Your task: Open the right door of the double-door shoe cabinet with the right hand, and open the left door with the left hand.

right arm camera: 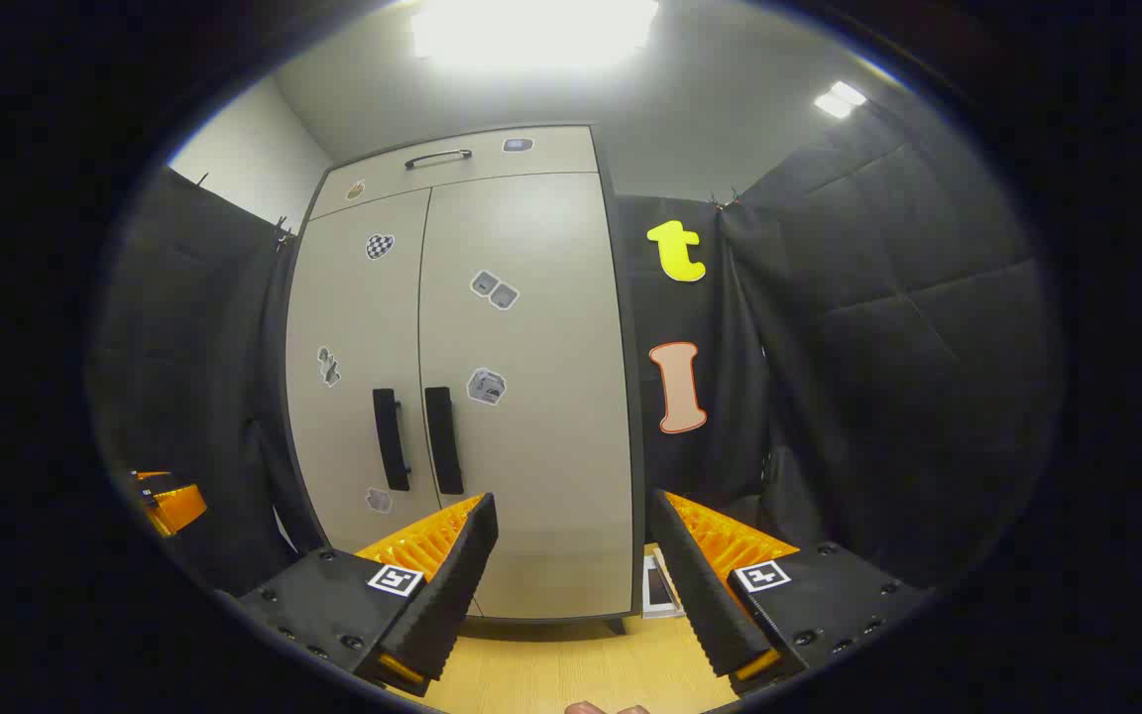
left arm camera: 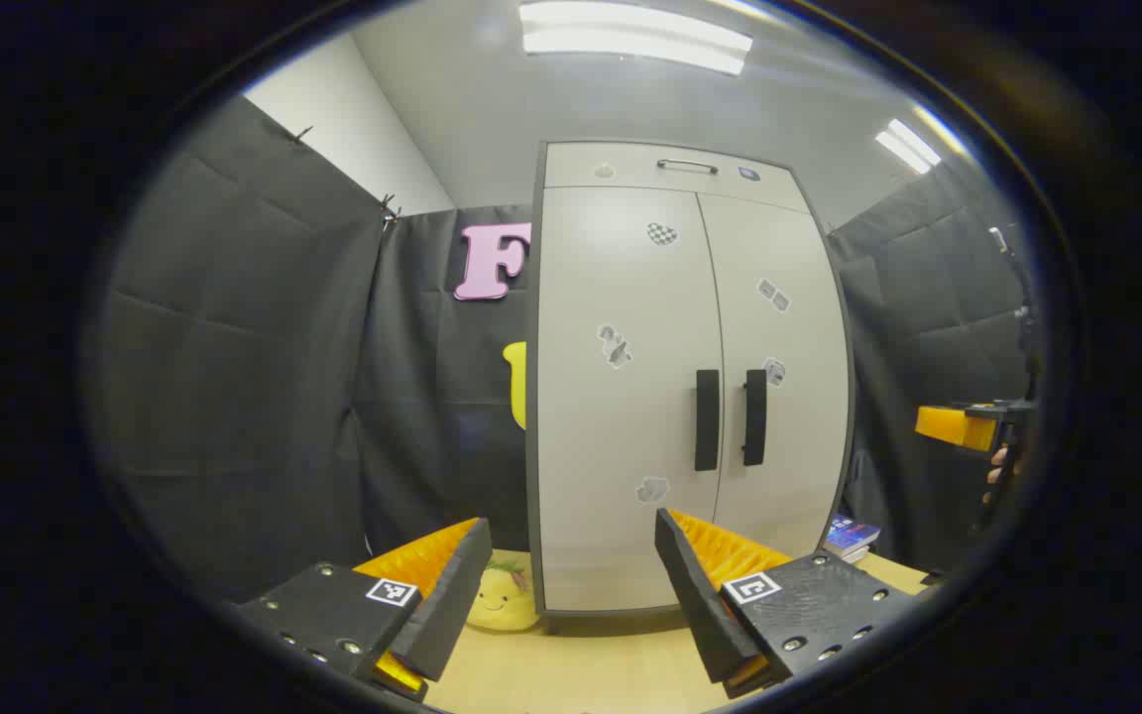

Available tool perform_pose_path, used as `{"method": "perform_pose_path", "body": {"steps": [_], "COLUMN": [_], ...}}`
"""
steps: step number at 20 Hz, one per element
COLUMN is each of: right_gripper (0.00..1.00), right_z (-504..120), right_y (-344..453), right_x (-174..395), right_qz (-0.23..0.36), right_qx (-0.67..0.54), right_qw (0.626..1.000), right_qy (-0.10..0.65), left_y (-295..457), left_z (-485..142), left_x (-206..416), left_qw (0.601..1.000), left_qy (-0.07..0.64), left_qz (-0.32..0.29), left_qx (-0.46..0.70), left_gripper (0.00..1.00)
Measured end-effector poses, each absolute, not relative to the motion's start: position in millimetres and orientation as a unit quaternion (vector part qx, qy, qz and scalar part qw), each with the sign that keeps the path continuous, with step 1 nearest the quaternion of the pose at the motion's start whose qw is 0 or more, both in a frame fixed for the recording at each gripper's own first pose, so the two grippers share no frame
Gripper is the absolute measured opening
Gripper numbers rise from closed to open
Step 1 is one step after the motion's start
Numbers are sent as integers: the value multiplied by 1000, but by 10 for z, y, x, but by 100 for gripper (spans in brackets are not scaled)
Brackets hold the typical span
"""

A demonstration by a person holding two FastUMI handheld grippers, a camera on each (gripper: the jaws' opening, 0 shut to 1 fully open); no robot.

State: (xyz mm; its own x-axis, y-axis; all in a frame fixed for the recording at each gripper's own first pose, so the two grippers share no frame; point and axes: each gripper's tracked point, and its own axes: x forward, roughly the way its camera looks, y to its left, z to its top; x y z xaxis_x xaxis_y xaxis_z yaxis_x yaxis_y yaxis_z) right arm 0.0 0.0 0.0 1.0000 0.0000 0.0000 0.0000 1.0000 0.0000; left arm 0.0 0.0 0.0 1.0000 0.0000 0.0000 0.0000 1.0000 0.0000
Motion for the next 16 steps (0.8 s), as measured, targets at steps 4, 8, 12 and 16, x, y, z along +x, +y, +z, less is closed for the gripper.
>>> {"method": "perform_pose_path", "body": {"steps": [4,8,12,16], "right_gripper": [98,98,92,92], "right_z": [-10,24,106,206], "right_y": [7,20,73,161], "right_x": [-25,-53,-19,58], "right_qz": [1,4,10,17], "right_qx": [0,2,12,16], "right_qw": [1000,1000,1000,1000], "right_qy": [-2,-4,-9,-14], "left_y": [-64,-116,-124,-76], "left_z": [-18,-27,-46,-66], "left_x": [-32,-22,-23,8], "left_qw": [1000,1000,1000,1000], "left_qy": [0,0,0,4], "left_qz": [-14,-21,-22,-20], "left_qx": [4,7,14,5], "left_gripper": [96,96,96,96]}}
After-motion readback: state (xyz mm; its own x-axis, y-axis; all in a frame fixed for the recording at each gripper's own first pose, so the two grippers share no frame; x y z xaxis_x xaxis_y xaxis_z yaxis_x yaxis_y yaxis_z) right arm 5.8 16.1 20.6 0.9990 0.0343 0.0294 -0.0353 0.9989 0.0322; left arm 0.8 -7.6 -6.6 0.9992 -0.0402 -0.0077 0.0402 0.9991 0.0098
